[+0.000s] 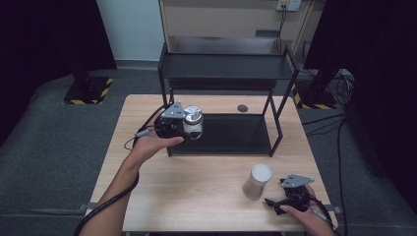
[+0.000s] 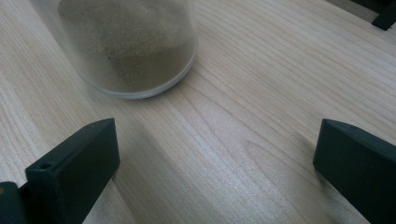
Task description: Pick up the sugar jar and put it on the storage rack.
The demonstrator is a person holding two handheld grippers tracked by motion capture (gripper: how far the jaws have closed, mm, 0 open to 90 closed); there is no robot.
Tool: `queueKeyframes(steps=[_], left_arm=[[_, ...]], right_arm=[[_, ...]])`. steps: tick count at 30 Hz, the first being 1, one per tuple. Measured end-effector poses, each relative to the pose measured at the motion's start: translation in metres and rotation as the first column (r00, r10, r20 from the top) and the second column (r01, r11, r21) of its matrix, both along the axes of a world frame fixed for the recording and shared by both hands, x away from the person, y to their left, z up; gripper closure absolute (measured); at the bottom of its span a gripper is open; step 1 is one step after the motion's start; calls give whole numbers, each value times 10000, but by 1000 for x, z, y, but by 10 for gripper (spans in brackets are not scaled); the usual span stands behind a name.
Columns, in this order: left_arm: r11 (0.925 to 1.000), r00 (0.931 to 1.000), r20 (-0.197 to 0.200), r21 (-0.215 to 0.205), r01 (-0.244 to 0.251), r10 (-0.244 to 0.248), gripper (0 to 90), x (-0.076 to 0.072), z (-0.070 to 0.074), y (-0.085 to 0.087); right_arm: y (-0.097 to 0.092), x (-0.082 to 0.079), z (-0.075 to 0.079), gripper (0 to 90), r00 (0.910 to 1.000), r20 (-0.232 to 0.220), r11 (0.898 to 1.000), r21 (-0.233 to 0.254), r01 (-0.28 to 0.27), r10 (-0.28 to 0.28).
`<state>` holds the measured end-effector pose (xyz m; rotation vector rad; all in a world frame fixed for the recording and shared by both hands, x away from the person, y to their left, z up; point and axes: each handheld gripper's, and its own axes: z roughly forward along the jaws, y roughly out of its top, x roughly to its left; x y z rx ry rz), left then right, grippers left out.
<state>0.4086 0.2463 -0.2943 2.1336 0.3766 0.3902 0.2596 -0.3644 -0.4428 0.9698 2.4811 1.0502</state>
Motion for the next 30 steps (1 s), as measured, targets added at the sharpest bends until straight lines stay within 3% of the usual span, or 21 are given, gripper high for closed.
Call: queueKeyframes(steps=[11,18,30], left_arm=[[10000,9999,142,-25,29,-29,304,4,31,-4],[9998,9997,255,192,25,-29,304,4,51,-7],[9998,9993,366,220,-34,26,304,2,74,-5]], right_arm=[[0,0,0,10,10000,-11,10000,12,2,-2],[0,0,0,10,10000,-8,10000,11,3,-3],[0,0,0,10,10000,-9,10000,9,4,-4]])
